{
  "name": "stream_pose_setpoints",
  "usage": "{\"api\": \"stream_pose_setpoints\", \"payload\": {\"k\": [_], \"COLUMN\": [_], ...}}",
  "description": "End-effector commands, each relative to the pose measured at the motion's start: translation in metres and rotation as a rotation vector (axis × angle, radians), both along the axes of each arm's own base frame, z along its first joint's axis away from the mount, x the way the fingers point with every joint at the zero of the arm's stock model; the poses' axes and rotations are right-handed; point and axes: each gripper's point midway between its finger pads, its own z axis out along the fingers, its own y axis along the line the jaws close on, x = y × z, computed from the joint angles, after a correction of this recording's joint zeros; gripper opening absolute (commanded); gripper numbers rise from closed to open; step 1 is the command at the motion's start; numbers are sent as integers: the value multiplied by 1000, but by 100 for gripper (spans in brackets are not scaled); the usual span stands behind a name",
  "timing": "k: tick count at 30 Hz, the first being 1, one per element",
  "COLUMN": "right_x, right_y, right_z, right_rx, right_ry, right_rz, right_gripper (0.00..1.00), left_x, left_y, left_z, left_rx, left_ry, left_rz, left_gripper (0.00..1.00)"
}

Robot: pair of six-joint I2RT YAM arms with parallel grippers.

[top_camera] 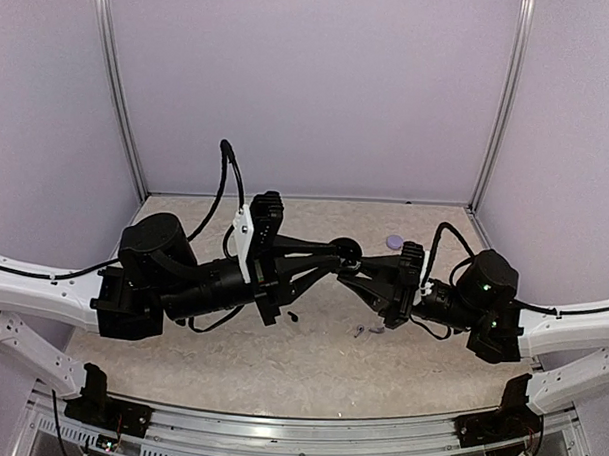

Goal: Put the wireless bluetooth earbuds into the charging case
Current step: Place the left earbud in the left side groove of the charging case.

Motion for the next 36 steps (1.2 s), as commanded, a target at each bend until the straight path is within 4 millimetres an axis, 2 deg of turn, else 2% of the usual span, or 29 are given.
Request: {"api": "stream_pose_setpoints", "payload": {"k": [1, 16, 22, 36], "right_x": [-1, -10, -12, -12], "right_y": [-1, 6, 4, 0], "right_z": [22, 15, 19, 33], "right_rx": [80, 67, 79, 129], "right_ry": [29, 50, 49, 89], "right_rz": [2, 30, 33, 41], "right_gripper": [5, 4, 4, 4], "left_x": [2, 10, 16, 15], "left_y": [-5, -12, -12, -17], "left_z": [17, 18, 9, -5], "left_rx": [-50, -53, -27, 19], "left_ry": [-22, -15, -22, -29], "left_rz": [14, 53, 89, 77], "left_gripper": [4, 1, 0, 0]}}
